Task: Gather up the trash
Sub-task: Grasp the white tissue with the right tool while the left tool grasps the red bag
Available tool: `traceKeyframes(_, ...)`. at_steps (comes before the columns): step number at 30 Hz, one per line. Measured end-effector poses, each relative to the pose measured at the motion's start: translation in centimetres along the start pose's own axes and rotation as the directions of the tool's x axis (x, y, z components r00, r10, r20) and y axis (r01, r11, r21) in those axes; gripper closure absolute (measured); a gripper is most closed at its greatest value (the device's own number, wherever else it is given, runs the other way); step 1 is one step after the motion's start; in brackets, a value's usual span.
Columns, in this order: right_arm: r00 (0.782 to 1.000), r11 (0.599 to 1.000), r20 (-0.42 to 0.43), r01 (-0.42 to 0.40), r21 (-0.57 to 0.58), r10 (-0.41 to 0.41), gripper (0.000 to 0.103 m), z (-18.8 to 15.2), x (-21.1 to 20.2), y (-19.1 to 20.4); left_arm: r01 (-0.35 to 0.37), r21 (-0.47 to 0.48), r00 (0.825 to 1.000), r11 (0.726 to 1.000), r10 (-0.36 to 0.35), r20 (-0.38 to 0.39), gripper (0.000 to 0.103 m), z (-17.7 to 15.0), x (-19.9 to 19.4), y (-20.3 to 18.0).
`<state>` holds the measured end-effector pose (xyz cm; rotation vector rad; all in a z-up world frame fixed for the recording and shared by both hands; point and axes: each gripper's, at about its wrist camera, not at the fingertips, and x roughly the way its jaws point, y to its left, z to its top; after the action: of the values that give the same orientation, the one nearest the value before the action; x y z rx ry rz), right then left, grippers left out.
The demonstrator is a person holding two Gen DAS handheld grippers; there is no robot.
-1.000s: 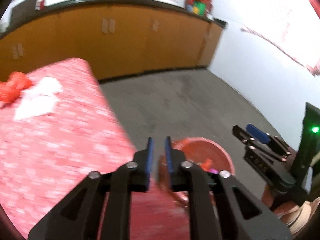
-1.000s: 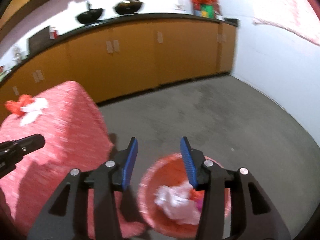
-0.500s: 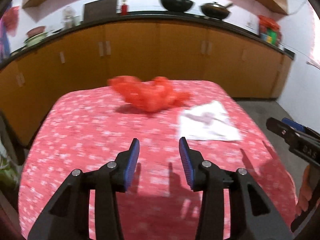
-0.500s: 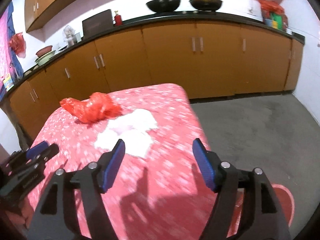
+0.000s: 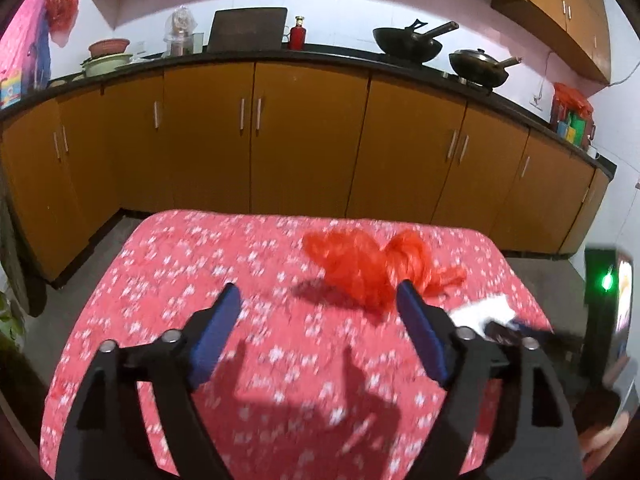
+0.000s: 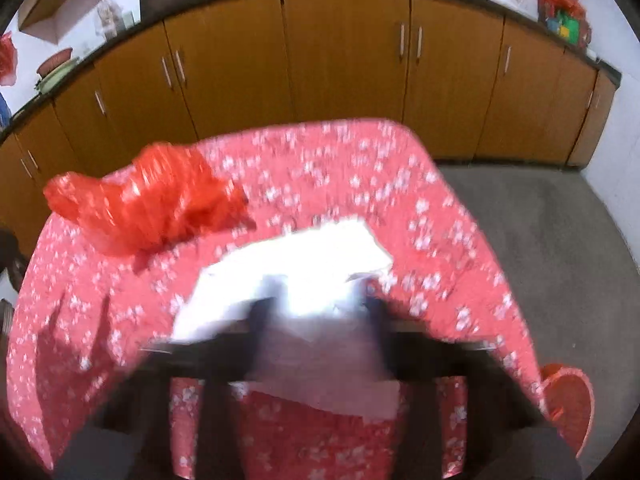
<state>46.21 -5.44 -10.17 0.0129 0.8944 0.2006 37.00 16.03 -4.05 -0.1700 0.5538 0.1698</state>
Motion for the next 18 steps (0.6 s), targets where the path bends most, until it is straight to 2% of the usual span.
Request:
traceKeyframes(2, 0.999, 0.999, 0.028, -0.028, 0.025, 0.027, 0.1, -0.3, -0.7, -0.9, 0.003, 0.0, 1.0, 1.0, -0.003, 0.0, 0.018, 0.6, 0.9, -0.4)
traceKeyframes(8, 0.993, 0.998, 0.119, 0.001, -0.066, 0.007, 0.1, -2.0, -3.9, -1.1, -0.017, -0.025, 1.0, 1.0, 0.017, -0.01, 0.016, 2.1, 4.1, -1.5)
traceKeyframes(11, 0.99, 0.995, 0.14, 0.013, -0.101, 0.001, 0.1, -2.4, -4.9, -1.1, -0.07, 0.011, 0.997, 0.998, 0.07, -0.02, 0.017, 2.4, 5.9, -2.5)
traceKeyframes(12, 0.99, 0.994, 0.141, 0.014, -0.109, 0.002, 0.1, -2.6, -5.2, -1.1, -0.089, 0.037, 0.995, 0.995, 0.09, -0.038, 0.02, 2.3, 6.7, -2.9)
traceKeyframes(13, 0.99, 0.993, 0.142, 0.013, -0.113, 0.003, 0.1, -2.8, -5.3, -1.1, -0.091, 0.049, 0.994, 0.995, 0.093, -0.056, 0.04, 2.1, 7.3, -3.1)
traceKeyframes(14, 0.989, 0.993, 0.145, 0.017, -0.118, 0.001, 0.1, -2.9, -5.4, -1.0, -0.082, 0.059, 0.99, 0.995, 0.088, -0.111, 0.062, 1.7, 8.3, -3.1)
traceKeyframes(15, 0.989, 0.992, 0.149, 0.02, -0.123, -0.002, 0.1, -3.0, -5.6, -1.1, -0.079, 0.056, 0.987, 0.995, 0.086, -0.136, 0.07, 1.4, 8.6, -3.0)
traceKeyframes(16, 0.988, 0.992, 0.152, 0.022, -0.126, -0.002, 0.1, -3.1, -5.8, -1.1, -0.072, 0.047, 0.985, 0.996, 0.078, -0.153, 0.083, 1.0, 8.6, -2.8)
traceKeyframes(17, 0.988, 0.992, 0.156, 0.022, -0.127, -0.002, 0.1, -3.2, -5.9, -1.1, -0.066, 0.047, 0.984, 0.997, 0.073, -0.164, 0.09, 0.5, 8.3, -2.4)
traceKeyframes(18, 0.987, 0.992, 0.161, 0.022, -0.126, -0.001, 0.1, -3.3, -6.2, -1.2, -0.066, 0.056, 0.984, 0.996, 0.075, -0.163, 0.091, 0.0, 7.7, -2.1)
